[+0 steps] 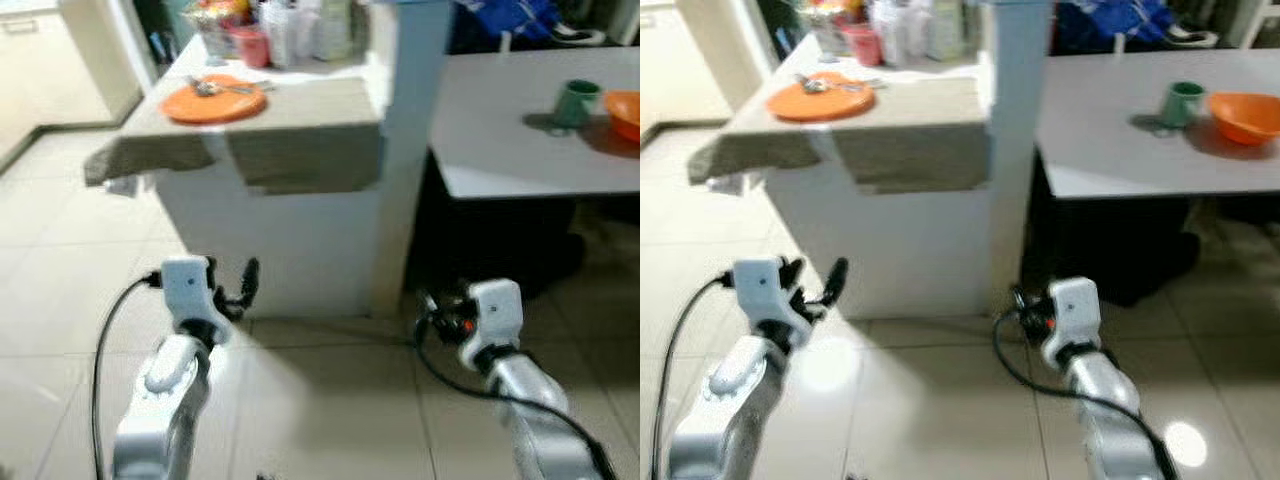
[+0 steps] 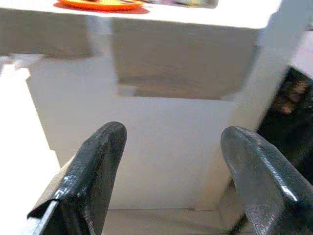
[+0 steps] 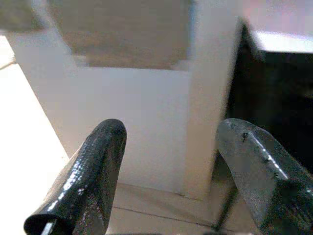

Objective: Setting the table

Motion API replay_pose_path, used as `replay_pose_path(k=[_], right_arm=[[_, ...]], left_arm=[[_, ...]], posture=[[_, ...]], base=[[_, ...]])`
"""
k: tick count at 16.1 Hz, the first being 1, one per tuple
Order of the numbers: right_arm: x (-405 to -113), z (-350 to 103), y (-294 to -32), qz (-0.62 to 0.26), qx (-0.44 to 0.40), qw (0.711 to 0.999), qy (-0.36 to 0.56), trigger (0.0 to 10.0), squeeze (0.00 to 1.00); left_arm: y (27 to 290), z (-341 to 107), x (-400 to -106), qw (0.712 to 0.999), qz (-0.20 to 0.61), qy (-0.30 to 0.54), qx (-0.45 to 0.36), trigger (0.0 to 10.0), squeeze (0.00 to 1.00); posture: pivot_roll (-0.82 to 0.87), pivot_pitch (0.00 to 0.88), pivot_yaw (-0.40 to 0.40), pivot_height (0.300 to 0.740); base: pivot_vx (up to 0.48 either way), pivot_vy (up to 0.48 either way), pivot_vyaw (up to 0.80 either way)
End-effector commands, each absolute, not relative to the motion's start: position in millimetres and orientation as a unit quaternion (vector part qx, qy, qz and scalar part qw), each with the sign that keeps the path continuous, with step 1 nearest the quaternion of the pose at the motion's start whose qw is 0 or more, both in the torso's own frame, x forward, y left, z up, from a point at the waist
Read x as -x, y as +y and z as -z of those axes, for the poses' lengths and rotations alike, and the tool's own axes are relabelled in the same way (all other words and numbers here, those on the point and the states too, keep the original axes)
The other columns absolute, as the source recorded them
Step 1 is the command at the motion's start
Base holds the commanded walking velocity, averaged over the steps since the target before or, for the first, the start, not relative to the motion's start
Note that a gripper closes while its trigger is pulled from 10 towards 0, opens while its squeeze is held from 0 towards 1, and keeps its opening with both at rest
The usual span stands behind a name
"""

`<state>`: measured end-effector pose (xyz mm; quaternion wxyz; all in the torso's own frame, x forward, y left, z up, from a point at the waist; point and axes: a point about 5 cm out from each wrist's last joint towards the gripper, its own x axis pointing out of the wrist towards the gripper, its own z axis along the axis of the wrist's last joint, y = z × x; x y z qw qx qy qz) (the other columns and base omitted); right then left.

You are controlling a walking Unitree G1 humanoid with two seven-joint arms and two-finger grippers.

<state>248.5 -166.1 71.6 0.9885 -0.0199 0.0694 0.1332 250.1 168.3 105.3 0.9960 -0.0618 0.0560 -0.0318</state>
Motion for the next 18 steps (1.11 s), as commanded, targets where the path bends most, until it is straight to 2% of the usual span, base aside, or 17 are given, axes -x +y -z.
replay_pose_path(k=[1,6,18], right_arm=[[-249.2,-74.9,-170.4,-0.129,0.029,0.989,0.061,10.0,0.00],[-250.7,-75.3,-168.5,-0.134,0.028,0.989,0.062,10.0,0.00],[-252.4,-76.1,-160.0,-0.142,0.026,0.988,0.053,10.0,0.00]], left_arm=[[166.1,-107.4,-252.0,0.997,0.029,0.050,0.060,10.0,0.00],[165.2,-108.0,-252.4,0.997,0.024,0.048,0.059,10.0,0.00],[158.4,-122.0,-261.2,0.998,0.045,0.022,0.037,10.0,0.00]], posture=[[-0.19,0.000,0.096,0.740],[-0.18,0.000,0.090,0.740],[-0.17,0.000,0.100,0.740]], base=[[0.401,0.262,0.00],[0.400,0.264,0.00],[0.461,0.000,0.00]])
